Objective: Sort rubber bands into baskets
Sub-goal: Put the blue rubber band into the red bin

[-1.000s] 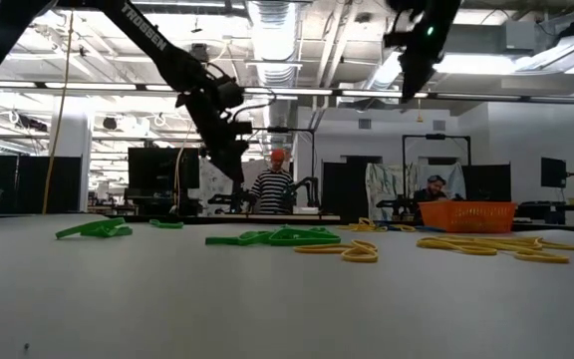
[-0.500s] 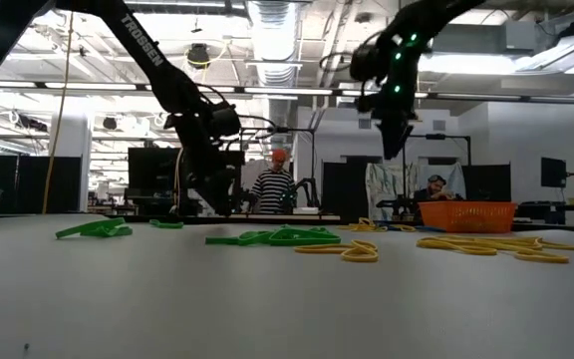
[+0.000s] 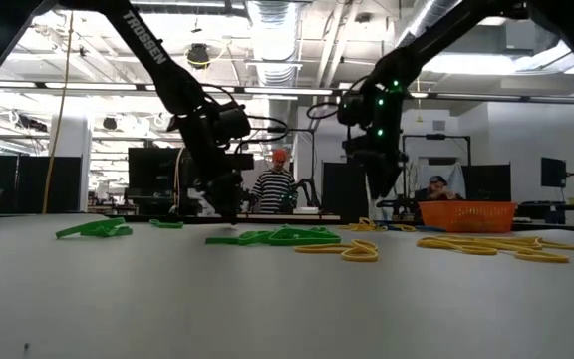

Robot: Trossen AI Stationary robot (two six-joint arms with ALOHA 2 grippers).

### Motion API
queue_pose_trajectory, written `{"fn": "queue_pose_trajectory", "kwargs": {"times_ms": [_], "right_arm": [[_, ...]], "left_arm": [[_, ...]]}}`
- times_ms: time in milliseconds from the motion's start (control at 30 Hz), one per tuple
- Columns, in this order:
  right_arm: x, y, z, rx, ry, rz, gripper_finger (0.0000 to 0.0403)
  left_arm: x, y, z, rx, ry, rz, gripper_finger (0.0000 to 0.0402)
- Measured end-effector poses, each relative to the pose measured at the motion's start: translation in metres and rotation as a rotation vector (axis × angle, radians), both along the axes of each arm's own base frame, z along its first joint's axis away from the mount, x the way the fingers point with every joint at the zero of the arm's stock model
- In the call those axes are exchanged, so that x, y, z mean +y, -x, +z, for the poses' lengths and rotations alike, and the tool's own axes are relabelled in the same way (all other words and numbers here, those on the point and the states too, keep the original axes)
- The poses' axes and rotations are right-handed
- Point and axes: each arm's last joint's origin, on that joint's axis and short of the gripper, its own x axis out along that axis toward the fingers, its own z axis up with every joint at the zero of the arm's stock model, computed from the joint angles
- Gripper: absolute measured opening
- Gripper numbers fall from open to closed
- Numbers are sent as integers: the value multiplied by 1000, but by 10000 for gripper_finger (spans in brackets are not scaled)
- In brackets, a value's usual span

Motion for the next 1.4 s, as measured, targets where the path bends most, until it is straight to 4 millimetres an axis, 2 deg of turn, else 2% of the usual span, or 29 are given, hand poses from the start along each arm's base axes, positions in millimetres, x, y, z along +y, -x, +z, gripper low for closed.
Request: {"fn": "queue_pose_trajectory", "kwargs": {"times_ms": [167, 400, 600, 767, 867, 933, 1167, 1300, 1400], "right_arm": [[-7, -1, -17, -67, 41, -40, 276], [-13, 17, -37, -68, 14, -118, 276], [-17, 25, -60, -163, 44, -162, 276], [-17, 24, -64, -207, 41, -165, 268], [-17, 23, -64, -210, 42, -161, 240], [-17, 23, -63, -214, 41, -160, 206], [-16, 24, -63, -195, 41, -112, 25], [-12, 26, -57, -179, 29, -102, 24], [-8, 30, -42, -184, 40, -88, 21]], "left_arm": [[-13, -11, 0, -3, -2, -45, 163], [-32, -27, 1, -11, -20, -127, 163], [-39, -40, 5, -77, -71, -165, 163], [-41, -42, 6, -87, -79, -174, 163], [-41, -42, 6, -87, -79, -174, 163], [-41, -42, 6, -87, -81, -173, 163], [-41, -42, 6, -90, -77, -158, 163], [-41, -42, 6, -89, -67, -146, 163], [-41, -42, 6, -90, -66, -145, 163]]}}
